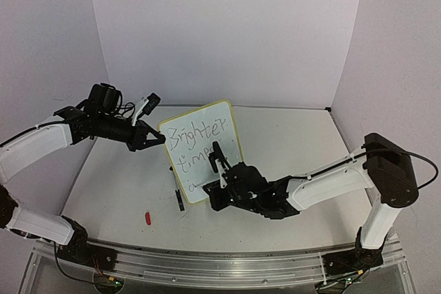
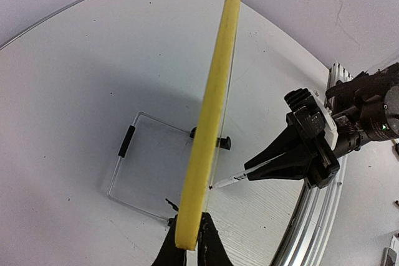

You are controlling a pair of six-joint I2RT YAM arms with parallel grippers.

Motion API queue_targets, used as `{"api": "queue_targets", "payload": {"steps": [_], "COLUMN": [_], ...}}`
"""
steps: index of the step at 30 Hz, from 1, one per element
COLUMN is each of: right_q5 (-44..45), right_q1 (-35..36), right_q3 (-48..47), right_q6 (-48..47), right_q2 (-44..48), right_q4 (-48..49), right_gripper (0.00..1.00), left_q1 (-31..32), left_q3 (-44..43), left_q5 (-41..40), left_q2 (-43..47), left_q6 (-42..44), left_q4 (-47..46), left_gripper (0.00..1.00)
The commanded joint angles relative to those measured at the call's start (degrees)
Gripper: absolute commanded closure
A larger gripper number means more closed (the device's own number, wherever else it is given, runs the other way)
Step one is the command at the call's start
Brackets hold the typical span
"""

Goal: Write a sentence on the whiteboard
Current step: Write on the whiteboard at the center of the board.

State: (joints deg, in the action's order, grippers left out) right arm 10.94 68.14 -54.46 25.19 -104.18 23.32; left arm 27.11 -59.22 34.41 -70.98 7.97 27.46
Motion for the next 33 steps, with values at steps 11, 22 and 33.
{"api": "queue_targets", "payload": {"steps": [11, 22, 33], "right_q5": [3.6, 0.8, -0.9], "right_q1": [-0.4, -0.4, -0.4], "right_q3": [0.3, 5.4, 1.6], "right_q6": [1.1, -1.4, -3.0], "right_q2": [-1.3, 7.0, 5.7], "right_q4": [-1.2, 4.6, 5.1], "right_gripper": [1.00, 1.00, 1.00], "left_q1": [0.2, 0.2, 0.2], "left_q3": [1.1, 1.2, 1.2], "left_q5": [-4.9, -5.3, -5.2], "left_q2": [0.0, 0.3, 0.6], "left_q6": [3.0, 2.9, 2.9], "left_q4": [3.3, 3.4, 3.4], "left_gripper": [1.00, 1.00, 1.00]}}
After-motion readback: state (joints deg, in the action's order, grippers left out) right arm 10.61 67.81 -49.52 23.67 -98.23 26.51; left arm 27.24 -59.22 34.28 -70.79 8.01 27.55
